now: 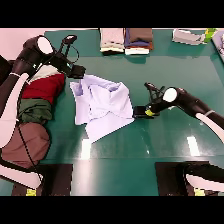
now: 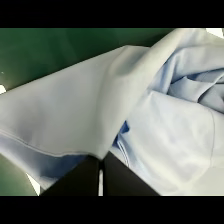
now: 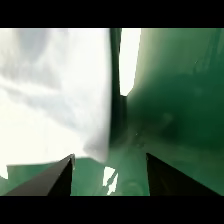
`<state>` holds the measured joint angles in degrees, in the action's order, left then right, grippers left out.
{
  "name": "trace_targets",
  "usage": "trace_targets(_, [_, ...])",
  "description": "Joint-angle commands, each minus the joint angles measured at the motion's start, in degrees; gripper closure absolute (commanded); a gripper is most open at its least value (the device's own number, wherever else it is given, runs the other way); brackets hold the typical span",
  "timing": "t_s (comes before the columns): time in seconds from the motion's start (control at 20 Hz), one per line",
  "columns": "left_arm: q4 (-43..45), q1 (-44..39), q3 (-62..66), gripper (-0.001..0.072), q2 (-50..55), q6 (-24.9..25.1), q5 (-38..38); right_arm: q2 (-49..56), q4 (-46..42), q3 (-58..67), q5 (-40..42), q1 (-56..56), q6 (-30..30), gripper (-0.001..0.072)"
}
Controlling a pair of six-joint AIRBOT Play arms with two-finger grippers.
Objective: Fold the shirts.
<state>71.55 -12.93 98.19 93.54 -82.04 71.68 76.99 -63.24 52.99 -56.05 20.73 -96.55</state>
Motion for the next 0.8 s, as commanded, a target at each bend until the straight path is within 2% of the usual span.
trace_targets(0.0, [0.04,0.04,0.04,0.0681,-0.04,0.00,0.79,6.45,0.59,5.11,0.46,2.80,0.02,0.0308])
trace_targets(0.05, [0.04,0.04,0.04,0.0681,-0.04,0.00,0.85,7.52,0.50,6.21,0.63,3.69,0.24,0.0390])
trace_targets(0.1, [0.04,0.04,0.04,0.0681,-0.04,0.02,1.03,8.52,0.00,7.37,0.87,4.50,0.28,0.0507])
trace_targets(0.15, [0.07,0.04,0.04,0.0681,-0.07,0.02,1.09,9.09,-1.29,8.33,0.81,5.05,0.39,0.0669])
trace_targets(0.2, [0.11,0.07,0.04,0.0681,-0.39,0.02,1.09,9.20,-3.26,9.35,0.44,5.25,0.37,0.0694])
trace_targets(0.3, [1.16,0.07,0.37,0.0681,-2.47,0.02,0.31,7.13,-7.63,12.37,-1.97,4.02,0.00,0.0695])
trace_targets(0.5, [5.35,0.07,7.15,0.0681,-11.43,0.22,-1.44,-4.46,-17.68,24.83,-10.51,-3.76,-0.04,0.0695])
trace_targets(0.75, [5.20,0.04,16.70,0.0681,-24.74,1.60,-5.55,-19.34,-19.37,42.47,-16.70,-13.46,3.04,0.0695])
